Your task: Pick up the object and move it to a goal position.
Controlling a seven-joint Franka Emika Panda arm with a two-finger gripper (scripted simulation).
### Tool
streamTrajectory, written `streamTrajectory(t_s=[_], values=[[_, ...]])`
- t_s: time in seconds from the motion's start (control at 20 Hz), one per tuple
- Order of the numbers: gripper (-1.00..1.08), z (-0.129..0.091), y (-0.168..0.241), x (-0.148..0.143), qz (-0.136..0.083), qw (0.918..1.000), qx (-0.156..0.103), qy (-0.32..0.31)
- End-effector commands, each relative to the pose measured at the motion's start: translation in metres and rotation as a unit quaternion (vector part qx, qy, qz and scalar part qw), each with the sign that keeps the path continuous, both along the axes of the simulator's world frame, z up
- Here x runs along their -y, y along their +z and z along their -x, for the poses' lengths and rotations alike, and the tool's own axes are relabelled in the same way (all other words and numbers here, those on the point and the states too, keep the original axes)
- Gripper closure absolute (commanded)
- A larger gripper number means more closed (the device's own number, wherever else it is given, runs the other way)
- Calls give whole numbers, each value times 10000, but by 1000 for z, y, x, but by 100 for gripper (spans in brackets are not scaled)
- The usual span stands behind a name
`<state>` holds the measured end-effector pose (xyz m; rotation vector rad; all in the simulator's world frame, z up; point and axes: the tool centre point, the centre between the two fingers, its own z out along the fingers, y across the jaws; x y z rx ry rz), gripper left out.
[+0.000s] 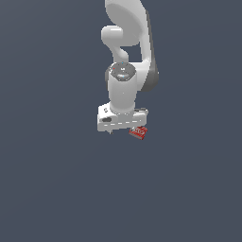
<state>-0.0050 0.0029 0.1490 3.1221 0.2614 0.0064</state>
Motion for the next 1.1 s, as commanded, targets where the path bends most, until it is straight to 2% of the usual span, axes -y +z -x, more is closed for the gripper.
streamTrajectory(t_s=[0.0,0.2,0.45,0.75,1.05], values=[[-92,5,-8,-7,12,9994,-9,337],[-92,16,-22,-21,30,9948,-24,1017],[-92,33,-41,-42,39,9807,-41,1954],[-92,55,-61,-65,25,9527,-50,3040],[-92,73,-74,-83,0,9239,-48,3826]])
